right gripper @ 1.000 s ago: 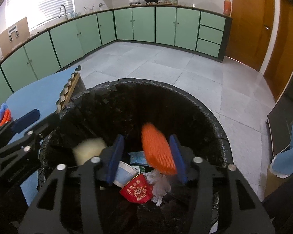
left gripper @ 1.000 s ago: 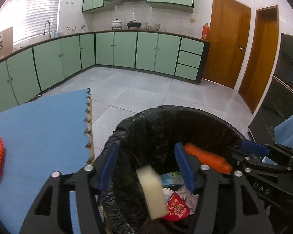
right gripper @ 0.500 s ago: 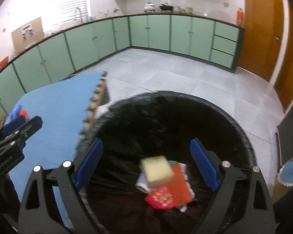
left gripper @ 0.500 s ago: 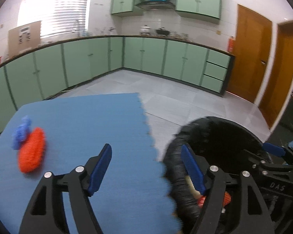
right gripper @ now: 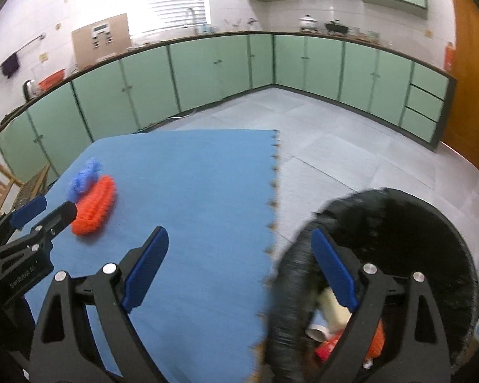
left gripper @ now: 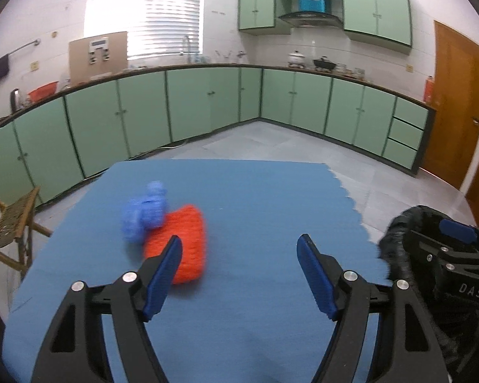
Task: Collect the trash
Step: 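Move both tools back over the blue bag and orange net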
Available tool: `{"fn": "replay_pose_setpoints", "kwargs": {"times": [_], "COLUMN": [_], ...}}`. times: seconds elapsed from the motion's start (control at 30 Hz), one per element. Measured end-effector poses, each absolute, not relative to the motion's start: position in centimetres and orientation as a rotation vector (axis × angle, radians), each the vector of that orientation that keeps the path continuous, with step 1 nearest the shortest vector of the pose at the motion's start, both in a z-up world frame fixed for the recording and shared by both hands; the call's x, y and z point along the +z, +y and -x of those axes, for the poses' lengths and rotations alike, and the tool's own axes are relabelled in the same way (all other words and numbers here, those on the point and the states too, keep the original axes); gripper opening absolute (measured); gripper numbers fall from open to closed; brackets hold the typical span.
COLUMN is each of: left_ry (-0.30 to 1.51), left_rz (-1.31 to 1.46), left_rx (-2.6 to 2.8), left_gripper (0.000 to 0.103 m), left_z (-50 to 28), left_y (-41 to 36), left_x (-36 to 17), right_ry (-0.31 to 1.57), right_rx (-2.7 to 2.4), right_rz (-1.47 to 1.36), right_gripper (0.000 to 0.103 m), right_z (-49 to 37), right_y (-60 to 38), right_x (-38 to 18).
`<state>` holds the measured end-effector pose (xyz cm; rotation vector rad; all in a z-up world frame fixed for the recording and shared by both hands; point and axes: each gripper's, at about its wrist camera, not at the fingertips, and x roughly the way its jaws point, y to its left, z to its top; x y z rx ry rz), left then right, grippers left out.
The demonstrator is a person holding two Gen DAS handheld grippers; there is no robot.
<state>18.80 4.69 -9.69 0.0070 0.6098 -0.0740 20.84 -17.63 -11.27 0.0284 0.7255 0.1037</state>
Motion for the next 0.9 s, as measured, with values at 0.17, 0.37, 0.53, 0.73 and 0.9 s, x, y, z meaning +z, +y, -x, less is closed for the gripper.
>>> {"fn": "replay_pose_setpoints", "kwargs": {"times": [0.17, 0.37, 0.53, 0.73, 0.9], "left_ry": [0.614, 0.635, 0.646, 0.657, 0.665], "left_rz": [-0.001, 0.014, 0.027, 0.044, 0.052], "left_rx": [-0.01, 0.063, 0.111, 0.14, 0.158], "left_gripper": [0.073, 0.073, 0.073, 0.073, 0.073], "left_z": [-18.7, -19.1, -19.2, -19.6, -19.6], "left_y": [8.7, 13.7, 16.9, 19.2, 20.6], "left_x": [-10.0, -11.4, -12.4, -13.2, -14.0], "right_ry": [0.722, 0.738, 0.751, 0.774, 0.794], "right_rx": [0.169, 0.227, 0.267, 0.298, 0.318], "right_rz": [0.002, 0.02, 0.037, 0.048, 0.085], "right_gripper": [0.088, 0.088, 0.088, 0.088, 0.088], "right_z": [-22.5, -24.0, -25.0, -26.4, -26.9], "right_y": [-12.7, -8.2, -4.9, -1.6, 0.6], "right_x": [-11.4, -12.4, -13.5, -15.1, -16.0]}}
